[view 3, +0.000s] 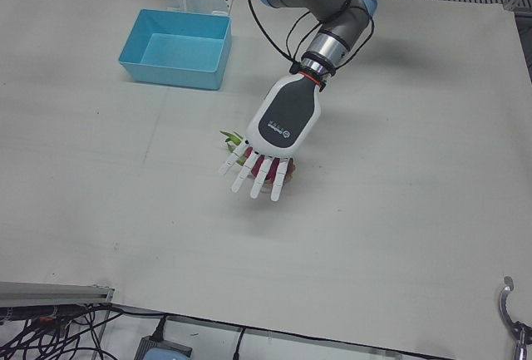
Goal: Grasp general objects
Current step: 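Move the left hand down beside the pink dragon fruit, then close the left hand's fingers around the dragon fruit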
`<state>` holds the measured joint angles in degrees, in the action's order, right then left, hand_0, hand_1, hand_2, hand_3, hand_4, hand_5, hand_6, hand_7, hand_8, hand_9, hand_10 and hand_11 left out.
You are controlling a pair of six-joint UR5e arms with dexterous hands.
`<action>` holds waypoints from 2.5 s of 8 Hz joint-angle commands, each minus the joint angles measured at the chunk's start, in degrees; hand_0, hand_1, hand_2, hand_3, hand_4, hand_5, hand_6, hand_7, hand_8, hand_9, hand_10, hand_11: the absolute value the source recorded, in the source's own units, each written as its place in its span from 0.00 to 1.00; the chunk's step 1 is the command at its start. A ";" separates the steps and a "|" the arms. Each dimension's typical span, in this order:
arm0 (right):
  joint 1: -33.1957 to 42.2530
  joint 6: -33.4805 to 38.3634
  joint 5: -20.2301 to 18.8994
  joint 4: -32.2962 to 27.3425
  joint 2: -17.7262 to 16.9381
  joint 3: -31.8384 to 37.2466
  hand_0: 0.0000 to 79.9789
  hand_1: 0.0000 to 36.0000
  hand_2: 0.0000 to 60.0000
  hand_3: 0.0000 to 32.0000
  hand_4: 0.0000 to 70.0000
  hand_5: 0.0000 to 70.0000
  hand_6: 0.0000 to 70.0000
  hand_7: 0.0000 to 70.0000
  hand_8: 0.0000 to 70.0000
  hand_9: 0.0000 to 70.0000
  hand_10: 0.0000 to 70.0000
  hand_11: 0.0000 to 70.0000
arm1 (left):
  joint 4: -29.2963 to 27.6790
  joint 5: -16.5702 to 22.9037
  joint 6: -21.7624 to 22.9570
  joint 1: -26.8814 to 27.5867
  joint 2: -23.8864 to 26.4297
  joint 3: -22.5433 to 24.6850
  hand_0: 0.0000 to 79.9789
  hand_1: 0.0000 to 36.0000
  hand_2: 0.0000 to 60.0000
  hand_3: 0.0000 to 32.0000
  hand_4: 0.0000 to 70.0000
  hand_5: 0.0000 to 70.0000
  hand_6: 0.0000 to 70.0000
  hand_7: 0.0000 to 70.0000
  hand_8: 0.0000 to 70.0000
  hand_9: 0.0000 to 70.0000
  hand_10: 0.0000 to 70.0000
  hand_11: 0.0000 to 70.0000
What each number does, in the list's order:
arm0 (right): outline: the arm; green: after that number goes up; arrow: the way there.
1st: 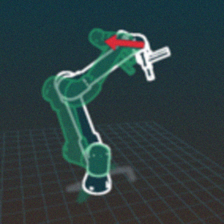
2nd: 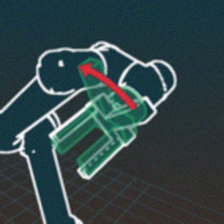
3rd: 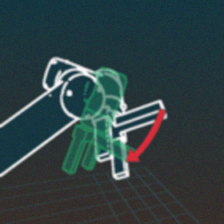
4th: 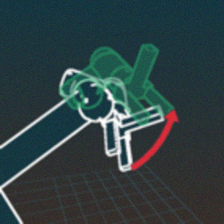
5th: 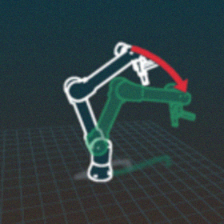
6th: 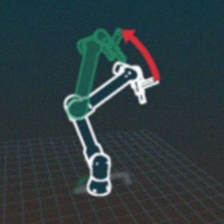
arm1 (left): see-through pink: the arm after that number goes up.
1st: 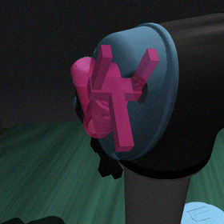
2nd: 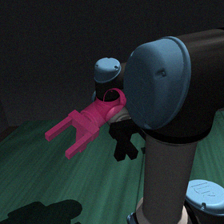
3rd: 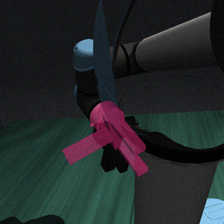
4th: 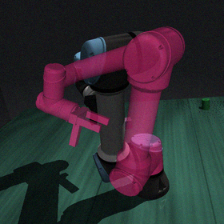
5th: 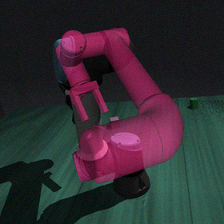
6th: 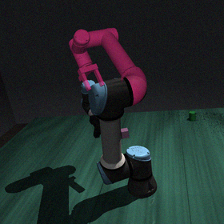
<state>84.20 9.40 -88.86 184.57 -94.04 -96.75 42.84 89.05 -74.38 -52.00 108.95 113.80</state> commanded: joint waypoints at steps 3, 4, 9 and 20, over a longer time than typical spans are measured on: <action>0.00 0.00 0.00 0.00 0.00 -0.02 0.00 0.00 0.00 0.00 0.00 0.00 0.00 0.00 0.00 0.00 0.00 0.00 | -2.59 -3.08 -0.15 2.69 0.30 -7.36 0.86 0.86 0.00 0.49 0.00 0.00 0.00 0.00 0.00 0.00 0.00 0.00; 0.00 0.00 0.00 0.00 0.00 -0.02 0.00 0.00 0.00 0.00 0.00 0.00 0.00 0.00 0.00 0.00 0.00 0.00 | -1.98 -3.18 -0.15 2.78 0.30 -7.28 0.98 0.96 0.07 0.48 0.00 0.00 0.00 0.00 0.00 0.00 0.00 0.00; 0.00 0.00 0.00 0.00 0.00 0.07 0.00 0.00 0.00 0.00 0.00 0.00 0.00 0.00 0.00 0.00 0.00 0.00 | -0.48 -9.94 -0.15 10.69 0.47 -7.63 1.00 1.00 0.16 0.48 0.00 0.00 0.00 0.00 0.00 0.00 0.00 0.00; 0.00 0.00 0.00 0.00 0.00 -0.02 0.00 0.00 0.00 0.00 0.00 0.00 0.00 0.00 0.00 0.00 0.00 0.00 | -2.85 -13.55 0.20 10.69 2.49 -13.08 1.00 1.00 0.20 0.44 0.00 0.00 0.00 0.00 0.00 0.00 0.00 0.00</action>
<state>84.20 9.41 -88.86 184.57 -94.04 -96.75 40.50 75.79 -74.19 -41.34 110.55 102.03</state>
